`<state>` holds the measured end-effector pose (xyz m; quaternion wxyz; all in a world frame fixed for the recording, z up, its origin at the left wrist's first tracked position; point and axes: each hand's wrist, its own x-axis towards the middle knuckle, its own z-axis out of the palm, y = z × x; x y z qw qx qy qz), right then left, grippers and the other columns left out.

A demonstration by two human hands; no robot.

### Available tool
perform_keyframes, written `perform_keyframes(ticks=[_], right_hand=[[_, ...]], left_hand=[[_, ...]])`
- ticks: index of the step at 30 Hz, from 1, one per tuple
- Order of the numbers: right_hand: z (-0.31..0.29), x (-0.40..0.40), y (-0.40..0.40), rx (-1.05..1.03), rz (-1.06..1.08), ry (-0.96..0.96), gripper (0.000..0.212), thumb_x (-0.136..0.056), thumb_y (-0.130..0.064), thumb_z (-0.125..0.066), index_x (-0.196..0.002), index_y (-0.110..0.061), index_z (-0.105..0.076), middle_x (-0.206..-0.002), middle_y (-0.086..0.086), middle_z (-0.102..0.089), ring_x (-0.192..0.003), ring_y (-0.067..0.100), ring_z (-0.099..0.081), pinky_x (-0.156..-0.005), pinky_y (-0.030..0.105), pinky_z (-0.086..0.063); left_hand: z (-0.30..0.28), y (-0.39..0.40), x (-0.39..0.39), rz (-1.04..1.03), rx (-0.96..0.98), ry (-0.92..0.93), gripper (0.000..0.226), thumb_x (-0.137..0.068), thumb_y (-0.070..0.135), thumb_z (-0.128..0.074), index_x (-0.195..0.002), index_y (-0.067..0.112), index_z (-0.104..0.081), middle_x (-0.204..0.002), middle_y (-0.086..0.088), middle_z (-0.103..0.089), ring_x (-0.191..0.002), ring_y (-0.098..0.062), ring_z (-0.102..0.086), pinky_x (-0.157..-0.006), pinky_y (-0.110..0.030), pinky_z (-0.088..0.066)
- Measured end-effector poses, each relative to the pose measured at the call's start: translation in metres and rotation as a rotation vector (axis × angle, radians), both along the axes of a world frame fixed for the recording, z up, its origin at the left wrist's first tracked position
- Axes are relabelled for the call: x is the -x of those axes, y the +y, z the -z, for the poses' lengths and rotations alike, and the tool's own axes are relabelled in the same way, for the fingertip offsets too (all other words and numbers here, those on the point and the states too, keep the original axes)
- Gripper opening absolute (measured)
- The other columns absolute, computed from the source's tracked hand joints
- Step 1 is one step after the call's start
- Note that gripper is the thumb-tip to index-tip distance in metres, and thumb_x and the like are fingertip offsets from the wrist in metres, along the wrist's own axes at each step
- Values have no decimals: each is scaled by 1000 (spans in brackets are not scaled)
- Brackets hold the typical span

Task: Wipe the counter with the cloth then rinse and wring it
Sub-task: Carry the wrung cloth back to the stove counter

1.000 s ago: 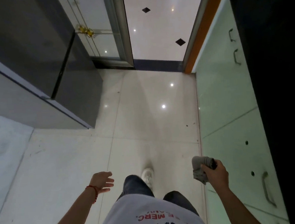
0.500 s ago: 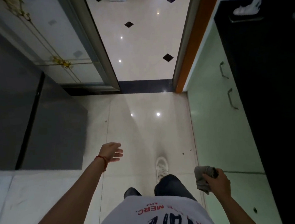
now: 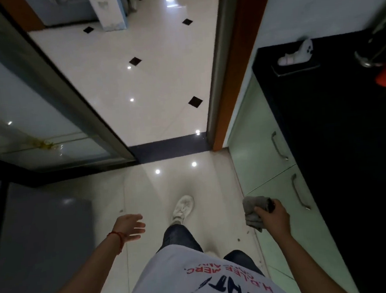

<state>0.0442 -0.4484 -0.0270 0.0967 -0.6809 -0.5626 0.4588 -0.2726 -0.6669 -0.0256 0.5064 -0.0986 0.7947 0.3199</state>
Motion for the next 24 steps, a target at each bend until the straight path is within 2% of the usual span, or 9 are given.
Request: perform_keyframes(ticks=[2, 5, 7, 10, 12, 14, 17, 21, 24], right_hand=[[1, 10, 10, -6, 61, -20, 22, -74, -12, -70, -88, -13, -54, -86, 8, -58, -77, 20, -52, -69, 28, -39], [2, 18, 15, 18, 205, -68, 23, -75, -13, -70, -93, -11, -55, -86, 5, -56, -77, 19, -52, -68, 27, -38], [2, 22, 13, 28, 329, -61, 17, -75, -13, -69, -84, -15, -55, -82, 4, -56, -70, 17, -52, -60, 26, -37], [2, 24, 6, 25, 487, -70, 22, -76, -13, -68, -67, -23, -51, -76, 6, -62, -58, 7, -49, -50, 20, -34], [2, 23, -4, 29, 615, -85, 17, -76, -14, -68, -71, -21, -53, -75, 4, -61, -57, 8, -49, -49, 21, -33], [1, 19, -15, 40, 750, -90, 14, -76, -16, -69, -83, -16, -56, -78, 1, -58, -63, 15, -51, -51, 24, -32], [-1, 13, -28, 64, 922, -53, 24, -76, -17, -67, -97, -13, -57, -78, 2, -60, -70, 21, -54, -51, 22, -35], [-4, -2, -33, 70, 1064, -28, 24, -77, -15, -65, -99, -13, -58, -81, 6, -62, -69, 20, -55, -51, 20, -35], [-11, -16, -36, 104, 1105, 11, 18, -77, -15, -61, -95, -12, -61, -81, 8, -68, -72, 22, -61, -52, 23, -41]], left_hand=[[2, 37, 22, 100, 13, -2, 16, -91, 14, -51, -100, 2, -57, -79, -13, -61, -78, -31, -57, -62, -29, -45], [1, 109, 50, 333, 40, 0, 20, -92, 16, -51, -104, 2, -58, -83, -15, -62, -71, -25, -58, -60, -28, -46], [-2, 160, 61, 483, 31, -1, 24, -91, 15, -51, -109, 0, -58, -93, -18, -63, -75, -26, -59, -60, -29, -47], [-7, 236, 65, 703, 3, 6, 26, -92, 14, -50, -112, -2, -56, -97, -20, -62, -82, -29, -59, -61, -30, -48], [-14, 280, 56, 826, -28, 15, 25, -92, 13, -49, -111, -3, -57, -92, -19, -62, -78, -29, -58, -62, -30, -47], [-18, 319, 38, 923, -56, 0, 22, -92, 12, -49, -107, -2, -58, -81, -16, -61, -69, -26, -57, -61, -31, -46], [-21, 361, 0, 1045, -50, -41, 15, -93, 12, -47, -99, 1, -55, -73, -12, -59, -65, -23, -56, -60, -30, -44], [-18, 390, -52, 1190, -53, -81, 14, -93, 15, -48, -96, 3, -54, -73, -9, -59, -64, -21, -56, -58, -28, -43], [-20, 396, -81, 1267, -53, -101, 13, -92, 17, -50, -87, 7, -56, -74, -9, -60, -65, -20, -57, -57, -28, -44]])
